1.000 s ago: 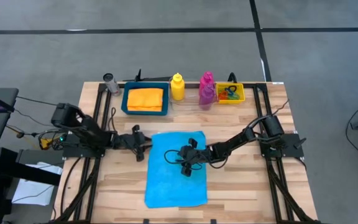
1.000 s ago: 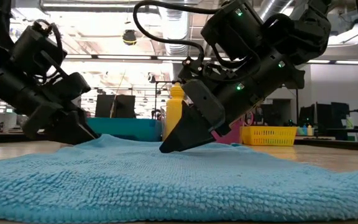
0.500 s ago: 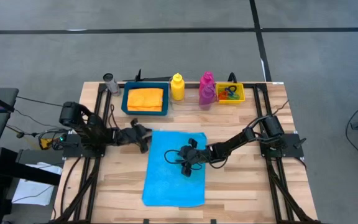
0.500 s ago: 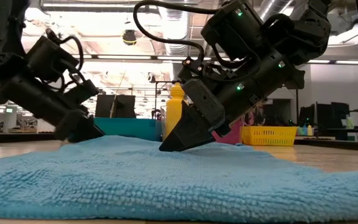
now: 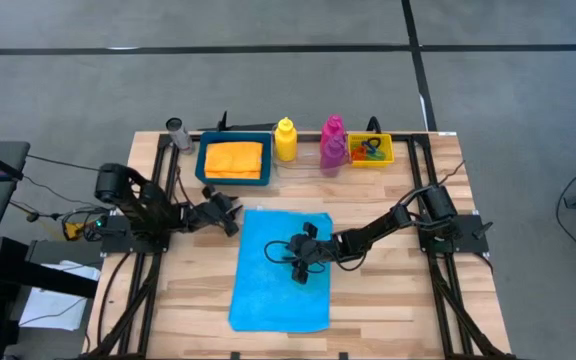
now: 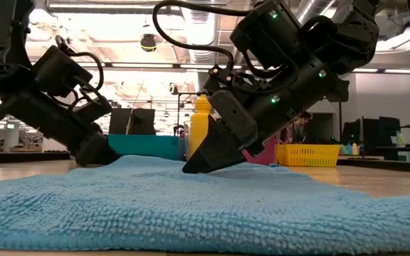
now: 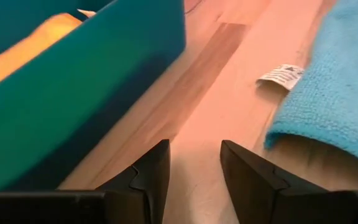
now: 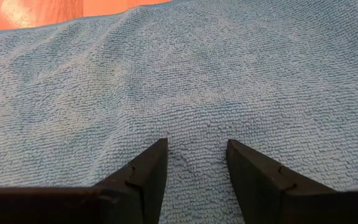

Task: Pick & Place Sports Items
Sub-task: Fold the blue towel

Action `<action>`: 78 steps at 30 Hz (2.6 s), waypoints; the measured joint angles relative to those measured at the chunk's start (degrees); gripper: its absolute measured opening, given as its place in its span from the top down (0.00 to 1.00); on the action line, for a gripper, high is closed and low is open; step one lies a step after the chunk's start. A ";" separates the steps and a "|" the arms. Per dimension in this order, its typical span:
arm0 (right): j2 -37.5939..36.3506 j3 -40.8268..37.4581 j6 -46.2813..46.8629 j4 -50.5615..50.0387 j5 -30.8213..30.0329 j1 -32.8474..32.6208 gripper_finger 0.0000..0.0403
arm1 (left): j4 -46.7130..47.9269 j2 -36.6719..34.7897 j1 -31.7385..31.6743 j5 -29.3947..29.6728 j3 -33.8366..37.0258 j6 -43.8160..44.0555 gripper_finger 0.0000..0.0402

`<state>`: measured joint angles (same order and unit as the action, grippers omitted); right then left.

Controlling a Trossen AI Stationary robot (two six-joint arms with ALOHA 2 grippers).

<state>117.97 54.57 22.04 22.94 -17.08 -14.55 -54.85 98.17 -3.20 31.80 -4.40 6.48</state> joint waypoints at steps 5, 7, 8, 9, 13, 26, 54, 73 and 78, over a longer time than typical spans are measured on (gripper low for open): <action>0.00 0.00 0.00 0.00 0.00 0.00 0.61 | 0.66 -0.14 -0.12 -7.31 -0.12 4.70 0.64; 0.00 0.00 0.00 0.00 0.00 0.00 0.61 | 0.43 -0.15 -0.12 -10.19 -0.15 6.11 0.64; 0.00 0.00 0.00 0.00 0.00 0.00 0.61 | 0.34 -0.17 -0.12 -11.61 -0.16 6.44 0.64; 0.00 0.00 0.00 0.00 0.00 0.00 0.61 | 0.30 -0.22 -0.12 -12.70 -0.16 6.75 0.64; 0.00 0.00 0.00 0.00 0.00 0.00 0.61 | 0.01 -0.22 -0.05 -13.20 0.14 7.27 0.64; 0.00 0.00 0.00 -0.02 0.00 0.00 0.61 | -3.38 -0.24 0.21 -13.24 3.67 12.11 0.64; 0.00 0.00 0.02 0.56 0.07 0.00 0.61 | 5.09 -6.69 5.44 -18.37 -0.32 13.57 0.64; 0.04 0.00 0.02 1.03 0.11 -0.02 0.61 | 11.12 -7.04 5.37 -10.82 -1.63 20.52 0.64; 0.04 0.00 0.02 1.19 0.11 -0.02 0.61 | 10.84 -6.85 5.33 -7.41 -1.45 20.59 0.64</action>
<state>118.02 54.57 22.06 24.12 -16.97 -14.57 -44.01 91.33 2.13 24.39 -5.85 27.07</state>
